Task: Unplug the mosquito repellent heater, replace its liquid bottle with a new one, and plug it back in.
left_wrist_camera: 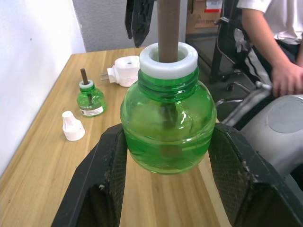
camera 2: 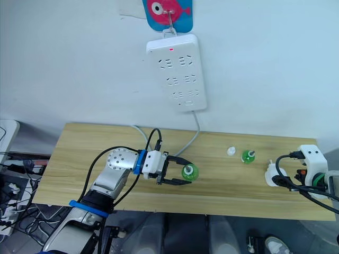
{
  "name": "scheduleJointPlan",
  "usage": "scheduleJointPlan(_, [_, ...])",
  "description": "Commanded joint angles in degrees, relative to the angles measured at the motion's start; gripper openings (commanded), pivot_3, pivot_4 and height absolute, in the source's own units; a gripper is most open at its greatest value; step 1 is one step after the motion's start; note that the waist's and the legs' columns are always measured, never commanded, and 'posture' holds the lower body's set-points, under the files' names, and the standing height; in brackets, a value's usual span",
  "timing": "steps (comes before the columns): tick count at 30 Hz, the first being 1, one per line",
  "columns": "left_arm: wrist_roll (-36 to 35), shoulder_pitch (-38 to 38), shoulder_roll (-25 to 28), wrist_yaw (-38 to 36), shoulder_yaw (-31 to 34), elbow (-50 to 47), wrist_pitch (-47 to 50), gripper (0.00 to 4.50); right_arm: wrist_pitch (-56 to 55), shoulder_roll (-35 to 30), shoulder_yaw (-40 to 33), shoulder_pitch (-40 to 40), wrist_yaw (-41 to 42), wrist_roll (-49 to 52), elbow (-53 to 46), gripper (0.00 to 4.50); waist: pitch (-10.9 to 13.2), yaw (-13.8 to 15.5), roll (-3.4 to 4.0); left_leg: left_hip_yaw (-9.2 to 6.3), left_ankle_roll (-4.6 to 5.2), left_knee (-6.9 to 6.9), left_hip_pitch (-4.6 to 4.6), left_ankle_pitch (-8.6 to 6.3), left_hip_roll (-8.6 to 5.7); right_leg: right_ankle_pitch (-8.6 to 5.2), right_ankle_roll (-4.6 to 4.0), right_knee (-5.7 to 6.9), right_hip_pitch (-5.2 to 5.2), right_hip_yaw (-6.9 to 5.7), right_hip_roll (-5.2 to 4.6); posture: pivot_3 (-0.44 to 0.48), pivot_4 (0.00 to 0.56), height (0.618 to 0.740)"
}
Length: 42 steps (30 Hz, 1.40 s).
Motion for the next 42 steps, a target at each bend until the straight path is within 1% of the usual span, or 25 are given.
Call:
scheduleJointPlan(1, [-0.86,0.88,0.43,0.25,-0.14,-3.1,0.5,2.17,-3.9,-1.09,2.31,-0.73,1.07,-1.97,2.71,4.45,0.0,-0.03,0.0,-0.02,0.0,0.0,0.0,0.0,0.0,0.0,0.0,0.0,0.0,-0.02,0.0,0.084,0.386,0.74])
scheduleJointPlan(6, [-0.92,1.18,0.6,0.43,-0.21,-4.03,1.53,2.17,-8.52,-1.7,5.5,-1.83,2.31,-4.15,7.69,4.45,0.03,0.09,0.0,0.0,0.0,0.0,-0.02,0.0,0.0,0.0,0.01,-0.02,-0.01,-0.01,0.0,0.09,0.4,0.74])
scheduleJointPlan(17, [-0.84,0.73,0.94,-0.3,-0.29,-4.08,2.15,2.17,-16.49,-0.1,9.9,-4.87,4.36,-7.98,17.47,4.45,0.13,0.35,0.0,0.0,0.0,-0.01,0.0,0.0,0.01,0.0,0.01,-0.01,-0.01,0.0,0.01,0.095,0.412,0.74])
scheduleJointPlan(21, [-1.33,0.52,0.98,-0.74,-0.17,-4.49,1.9,2.17,-18.64,-0.11,11.96,-5.59,5.6,-9.37,19.48,4.45,0.18,0.49,0.03,0.0,0.0,-0.02,0.01,0.0,0.01,0.0,0.01,-0.01,-0.01,0.0,0.02,0.101,0.416,0.74])
scheduleJointPlan(32, [-1.58,0.2,1.11,-0.91,-0.3,-4.8,2.2,2.17,-22.14,0.74,15.08,-5.74,7.89,-11.4,21.29,4.45,0.54,0.89,-0.01,0.01,0.0,-0.01,0.01,0.0,0.01,0.0,0.01,-0.01,-0.01,0.01,0.01,0.108,0.421,0.74])
scheduleJointPlan(42, [-1.53,0.28,1.56,-1.19,-0.24,-5.03,2.56,2.17,-23.14,1.06,14.98,-3.88,8.79,-12.13,21.88,4.45,0.81,1.11,-0.05,0.0,0.0,-0.02,0.01,0.0,0.01,0.0,0.01,-0.01,-0.01,0.0,0.01,0.111,0.424,0.74])
